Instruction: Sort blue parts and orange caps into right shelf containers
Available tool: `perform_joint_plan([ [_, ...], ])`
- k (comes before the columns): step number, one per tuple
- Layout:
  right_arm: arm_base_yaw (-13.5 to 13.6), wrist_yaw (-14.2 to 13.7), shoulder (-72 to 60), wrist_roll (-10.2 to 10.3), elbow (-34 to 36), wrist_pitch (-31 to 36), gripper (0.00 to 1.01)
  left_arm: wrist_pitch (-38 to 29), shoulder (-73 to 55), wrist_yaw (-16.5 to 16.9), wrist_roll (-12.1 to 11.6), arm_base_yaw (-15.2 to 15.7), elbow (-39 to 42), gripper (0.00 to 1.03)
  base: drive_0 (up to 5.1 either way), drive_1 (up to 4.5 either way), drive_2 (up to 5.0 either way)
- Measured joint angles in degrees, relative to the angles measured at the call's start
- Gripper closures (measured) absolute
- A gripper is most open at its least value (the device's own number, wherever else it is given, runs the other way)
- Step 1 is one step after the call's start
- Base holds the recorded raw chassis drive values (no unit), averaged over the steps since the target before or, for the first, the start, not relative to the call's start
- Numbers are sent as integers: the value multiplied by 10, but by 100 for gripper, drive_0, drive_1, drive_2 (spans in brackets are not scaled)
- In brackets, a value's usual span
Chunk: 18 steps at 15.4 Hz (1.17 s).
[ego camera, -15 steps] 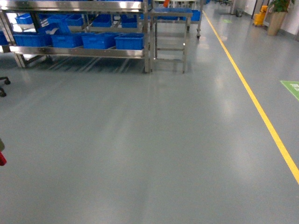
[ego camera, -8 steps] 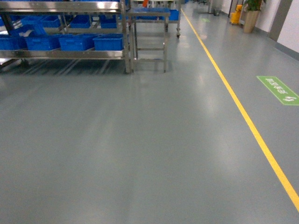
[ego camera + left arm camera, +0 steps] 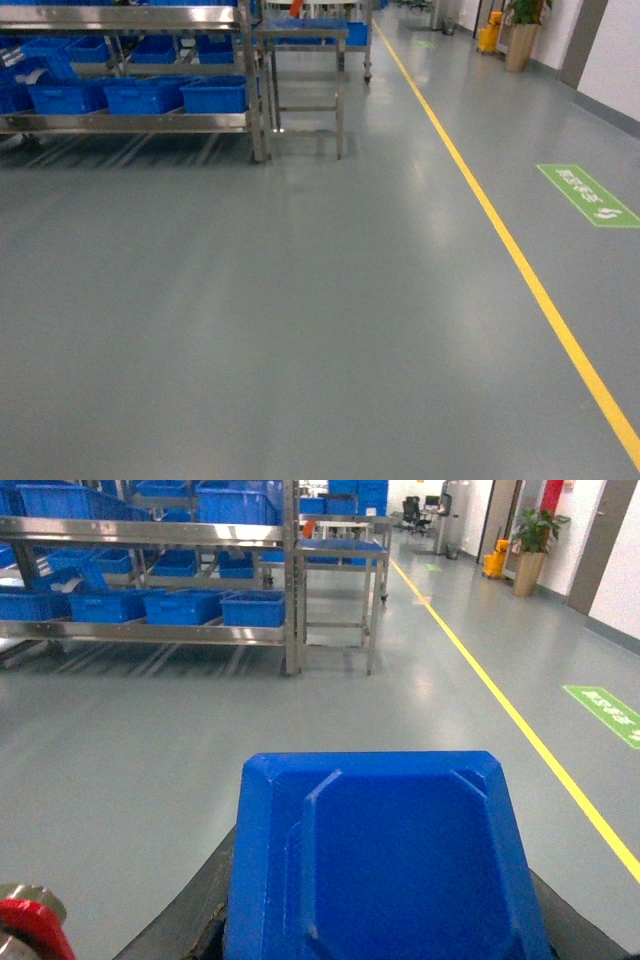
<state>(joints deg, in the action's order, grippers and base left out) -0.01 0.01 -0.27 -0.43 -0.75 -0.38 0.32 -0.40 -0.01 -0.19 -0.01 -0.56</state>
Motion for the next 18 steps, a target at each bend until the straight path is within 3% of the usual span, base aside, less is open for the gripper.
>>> perform_joint_plan([
  [18,0,0,0,0,0,0,56,1,0,0,0,0,0,59,20,451,-410],
])
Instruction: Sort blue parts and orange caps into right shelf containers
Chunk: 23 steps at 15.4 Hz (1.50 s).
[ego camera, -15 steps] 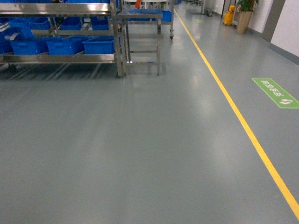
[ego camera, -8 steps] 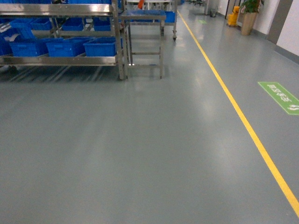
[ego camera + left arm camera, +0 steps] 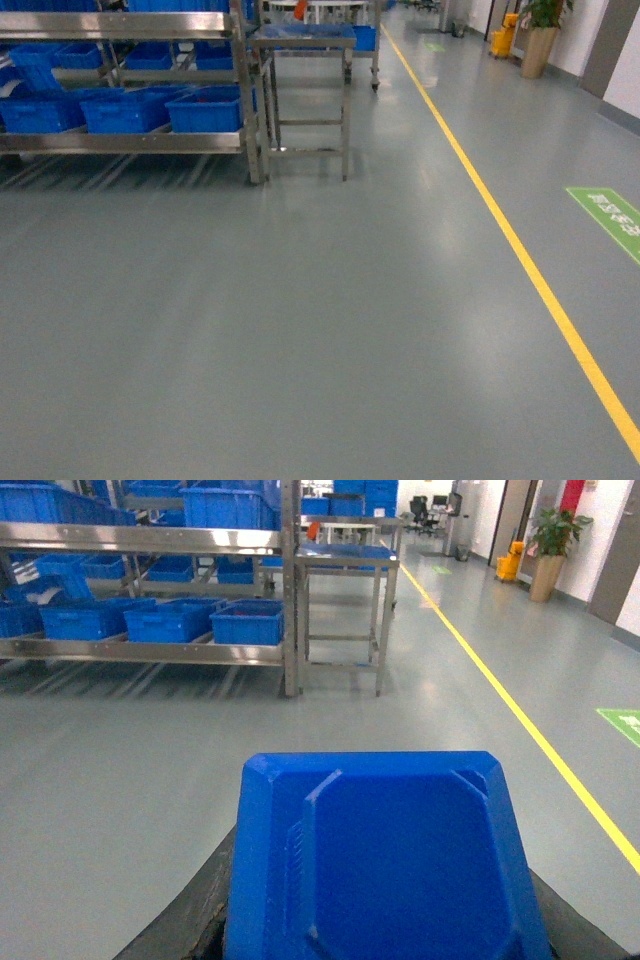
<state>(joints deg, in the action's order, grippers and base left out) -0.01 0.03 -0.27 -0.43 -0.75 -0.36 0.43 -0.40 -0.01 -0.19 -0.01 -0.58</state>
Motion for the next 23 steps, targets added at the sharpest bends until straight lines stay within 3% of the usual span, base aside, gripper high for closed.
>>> perform_joint_plan([
  [23,0,0,0,0,0,3,56,-3,0,0,0,0,0,59,3,432,-426],
])
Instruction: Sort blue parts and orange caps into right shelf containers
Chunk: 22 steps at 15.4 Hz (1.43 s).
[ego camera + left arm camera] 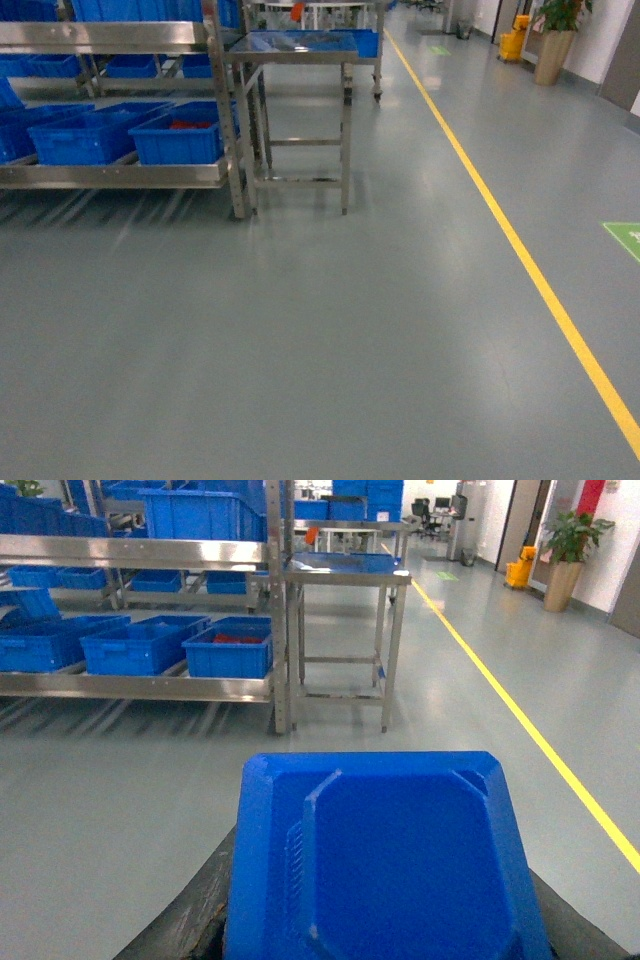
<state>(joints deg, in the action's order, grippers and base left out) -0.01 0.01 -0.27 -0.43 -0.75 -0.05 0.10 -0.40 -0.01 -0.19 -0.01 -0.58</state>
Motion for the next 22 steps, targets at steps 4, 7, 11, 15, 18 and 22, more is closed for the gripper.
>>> perform_joint_plan([
  [4,0,0,0,0,0,0,56,0,0,0,0,0,0,59,-3,426,-432],
  [7,0,0,0,0,0,-2,56,2,0,0,0,0,0,59,-4,425,-433],
  [11,0,0,0,0,0,-3,56,3,0,-1,0,0,0,59,-8,421,-437],
  [15,0,0,0,0,0,-3,56,3,0,0,0,0,0,59,-11,418,-440],
  [18,0,0,0,0,0,-4,56,4,0,0,0,0,0,59,-13,415,-442],
  [22,0,0,0,0,0,-3,56,3,0,0,0,0,0,59,-15,414,-443],
])
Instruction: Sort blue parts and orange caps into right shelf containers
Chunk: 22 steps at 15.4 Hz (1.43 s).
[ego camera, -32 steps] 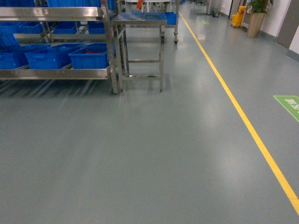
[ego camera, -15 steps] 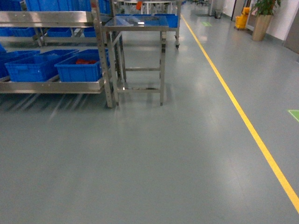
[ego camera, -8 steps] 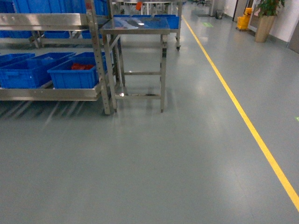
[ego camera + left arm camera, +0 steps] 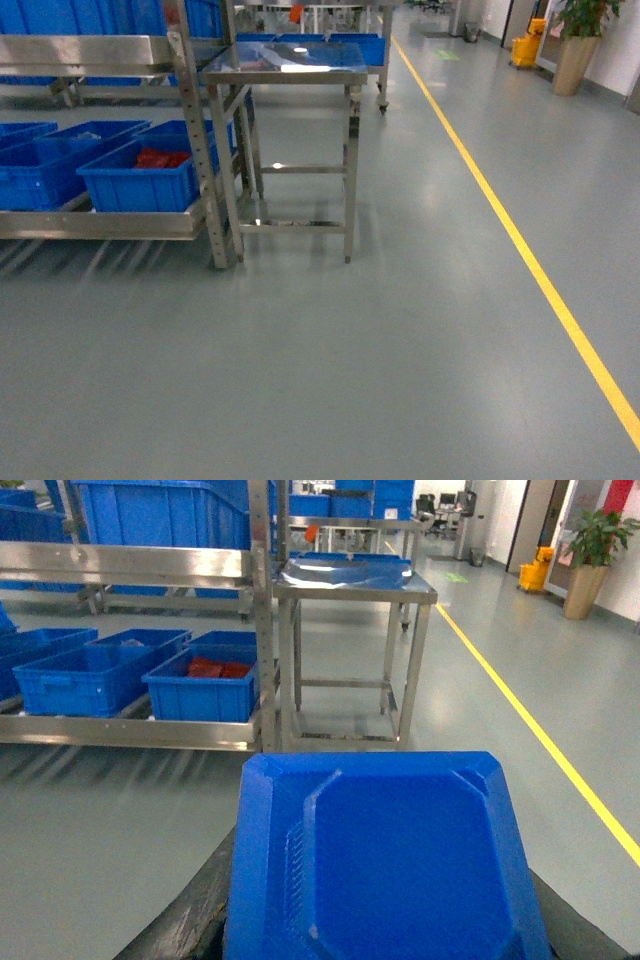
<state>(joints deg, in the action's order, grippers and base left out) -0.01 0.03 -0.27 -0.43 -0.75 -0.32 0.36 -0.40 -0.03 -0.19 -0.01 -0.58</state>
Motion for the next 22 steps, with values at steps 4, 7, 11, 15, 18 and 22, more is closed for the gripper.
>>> perform_joint_plan([
  [4,0,0,0,0,0,0,56,0,0,0,0,0,0,59,-8,421,-437],
  [7,0,0,0,0,0,-1,56,1,0,0,0,0,0,59,-1,427,-430],
  [11,0,0,0,0,0,1,56,0,0,0,0,0,0,59,-5,424,-433],
  [15,0,0,0,0,0,0,56,1,0,0,0,0,0,59,-7,422,-436],
  [18,0,0,0,0,0,0,56,-1,0,0,0,0,0,59,-6,423,-435],
  [22,0,0,0,0,0,0,56,0,0,0,0,0,0,59,-4,425,-432],
])
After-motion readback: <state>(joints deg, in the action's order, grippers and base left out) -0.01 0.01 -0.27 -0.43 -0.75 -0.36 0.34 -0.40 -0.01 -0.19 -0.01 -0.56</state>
